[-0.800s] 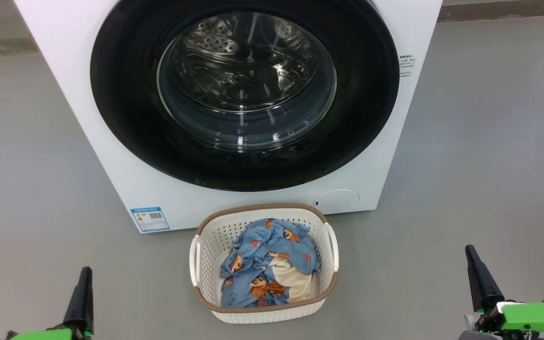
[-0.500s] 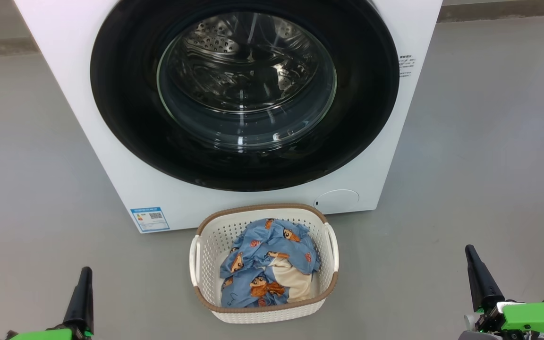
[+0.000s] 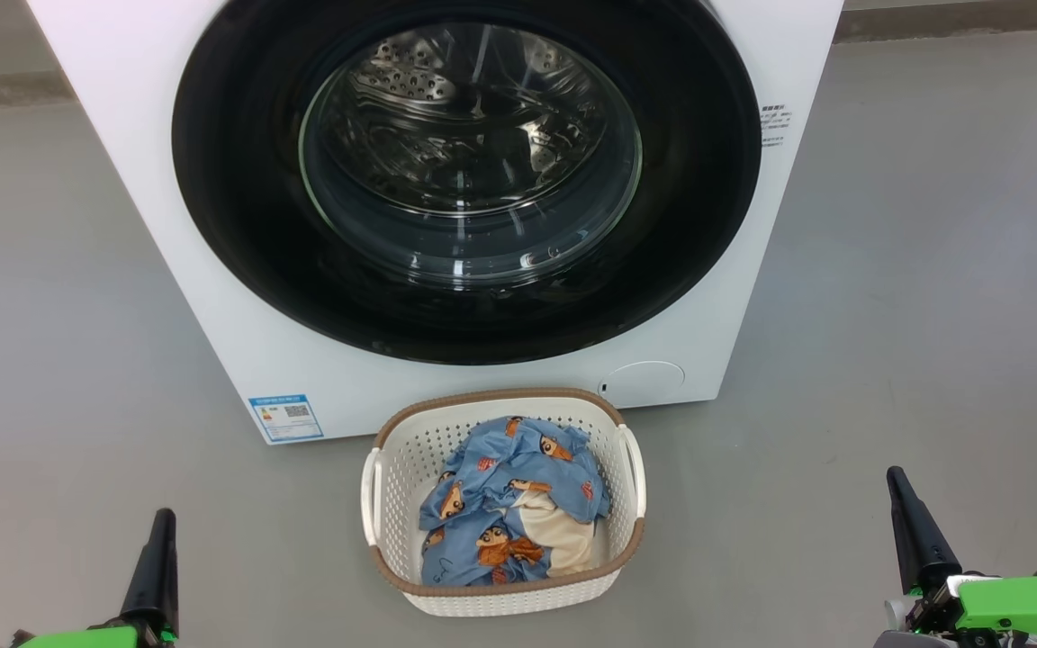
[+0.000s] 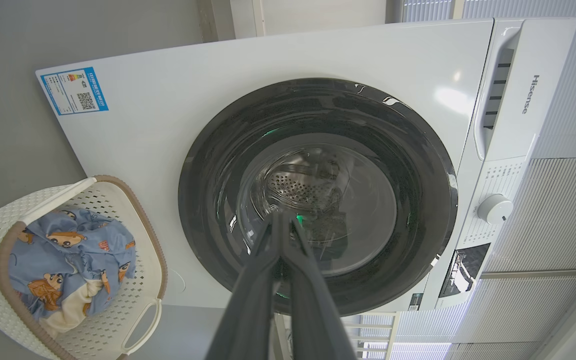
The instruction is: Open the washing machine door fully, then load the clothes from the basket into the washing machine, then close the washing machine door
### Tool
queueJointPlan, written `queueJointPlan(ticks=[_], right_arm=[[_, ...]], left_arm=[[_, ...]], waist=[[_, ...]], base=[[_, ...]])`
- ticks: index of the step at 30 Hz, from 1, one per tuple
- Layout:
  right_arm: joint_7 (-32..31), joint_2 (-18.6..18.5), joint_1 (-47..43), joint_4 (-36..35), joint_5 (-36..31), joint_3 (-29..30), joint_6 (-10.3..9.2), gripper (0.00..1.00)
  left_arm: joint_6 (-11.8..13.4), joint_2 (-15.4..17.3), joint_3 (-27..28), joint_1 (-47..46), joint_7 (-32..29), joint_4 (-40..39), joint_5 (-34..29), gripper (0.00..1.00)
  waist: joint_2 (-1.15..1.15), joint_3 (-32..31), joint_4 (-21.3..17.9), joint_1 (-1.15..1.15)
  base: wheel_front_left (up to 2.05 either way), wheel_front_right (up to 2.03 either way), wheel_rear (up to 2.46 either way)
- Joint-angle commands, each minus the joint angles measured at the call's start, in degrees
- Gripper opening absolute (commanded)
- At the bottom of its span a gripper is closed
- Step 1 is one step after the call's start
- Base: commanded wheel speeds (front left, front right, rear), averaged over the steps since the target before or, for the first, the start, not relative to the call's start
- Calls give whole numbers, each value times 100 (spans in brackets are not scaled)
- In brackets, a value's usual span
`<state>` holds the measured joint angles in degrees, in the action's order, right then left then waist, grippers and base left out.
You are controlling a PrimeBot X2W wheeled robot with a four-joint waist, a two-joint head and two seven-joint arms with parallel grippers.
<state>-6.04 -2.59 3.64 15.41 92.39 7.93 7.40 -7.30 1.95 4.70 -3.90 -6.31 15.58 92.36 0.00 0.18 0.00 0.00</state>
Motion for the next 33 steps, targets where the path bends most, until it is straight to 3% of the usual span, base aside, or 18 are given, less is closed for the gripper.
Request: queueJointPlan(ticks=[1, 9, 10, 21, 25, 33], right_arm=[[-50, -29, 254, -138, -28, -135, 9, 0], [-50, -29, 254, -138, -28, -135, 9, 0], [2, 0, -1, -1, 0, 1, 0, 100], [130, 48, -157, 73, -40, -20, 1, 100], [197, 45, -196, 11, -148, -25, 1, 100], [330, 40, -247, -138, -587, -57, 1, 100]], left_arm=[[-19, 93, 189, -230, -23, -155, -25, 0], [-19, 93, 189, -230, -23, -155, -25, 0], [0, 0, -1, 0, 0, 0, 0, 100], [-1, -44, -14, 119, 53, 125, -25, 100], [-2, -26, -28, 138, 103, 90, -68, 100], [-3, 88, -168, 162, 304, 36, -266, 100]], waist=[[0, 0, 0, 0], [0, 0, 0, 0], [0, 0, 0, 0], [0, -8, 5, 13], [0, 1, 10, 1], [0, -7, 19, 0]], base=[[0, 0, 0], [0, 0, 0], [0, 0, 0], [0, 0, 0], [0, 0, 0], [0, 0, 0]])
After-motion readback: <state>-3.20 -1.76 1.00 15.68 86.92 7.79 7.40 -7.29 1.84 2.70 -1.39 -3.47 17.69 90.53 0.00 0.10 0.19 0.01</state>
